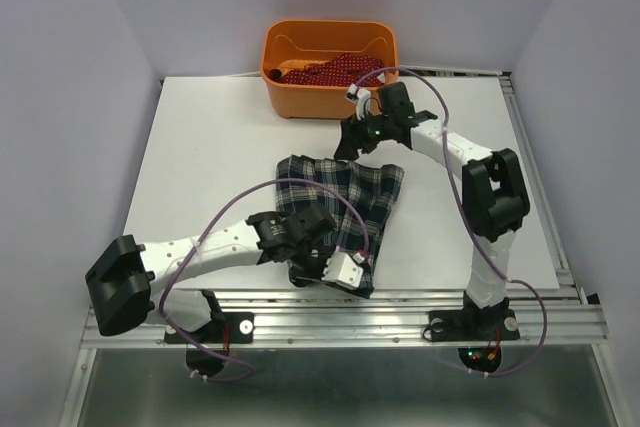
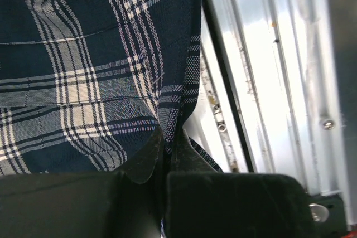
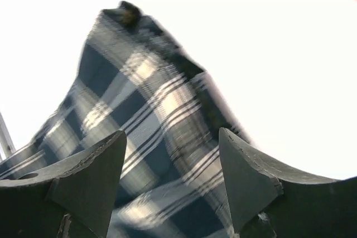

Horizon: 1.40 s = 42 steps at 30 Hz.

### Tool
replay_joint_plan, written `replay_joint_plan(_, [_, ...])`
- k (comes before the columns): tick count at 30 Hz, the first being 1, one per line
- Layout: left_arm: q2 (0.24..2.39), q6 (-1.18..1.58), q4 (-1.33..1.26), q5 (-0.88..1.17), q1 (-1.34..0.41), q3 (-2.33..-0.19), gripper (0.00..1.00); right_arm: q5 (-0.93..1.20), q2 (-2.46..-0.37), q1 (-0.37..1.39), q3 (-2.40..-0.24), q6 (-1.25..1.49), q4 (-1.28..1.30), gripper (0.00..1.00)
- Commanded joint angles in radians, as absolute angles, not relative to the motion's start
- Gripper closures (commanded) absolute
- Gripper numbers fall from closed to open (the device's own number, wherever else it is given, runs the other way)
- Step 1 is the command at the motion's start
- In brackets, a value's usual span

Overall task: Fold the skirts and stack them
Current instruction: Fold the skirt

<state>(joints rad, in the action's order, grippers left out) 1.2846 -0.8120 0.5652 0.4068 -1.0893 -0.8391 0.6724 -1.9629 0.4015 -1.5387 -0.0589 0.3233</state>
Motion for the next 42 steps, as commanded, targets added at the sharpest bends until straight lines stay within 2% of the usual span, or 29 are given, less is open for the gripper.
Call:
replay_joint_plan(1, [1.282, -0.756, 0.638, 0.531, -1.103, -0.951, 1.00, 0.678, -2.100, 0.420, -1.592, -0.055, 0.327, 0.27])
replay_joint_plan(5, [1.308, -0.723, 0.666, 0.571, -1.103, -1.005, 1.00, 0.754, -2.166, 0.420, -1.586, -0.044, 0.330, 0.29])
replay_joint_plan(12, [1.371, -0.709, 0.732, 0.626, -1.063, -1.120, 1.00, 0.917, -2.168, 0.420, -1.451, -0.072, 0.330, 0.42])
replay_joint_plan(20, [1.560, -0.846, 0.891, 0.721, -0.871, -1.375, 1.00, 1.008, -2.126, 0.430, -1.361, -0.109, 0.339, 0.54])
replay_joint_plan(30, [1.778, -0.959, 0.953, 0.692, -0.727, -1.609, 1.00, 1.055, -2.095, 0.448, -1.307, -0.114, 0.344, 0.58])
replay_joint_plan(42, [1.885, -0.996, 0.821, 0.609, -0.652, -1.634, 1.00, 1.085, -2.095, 0.448, -1.310, -0.106, 0.345, 0.60])
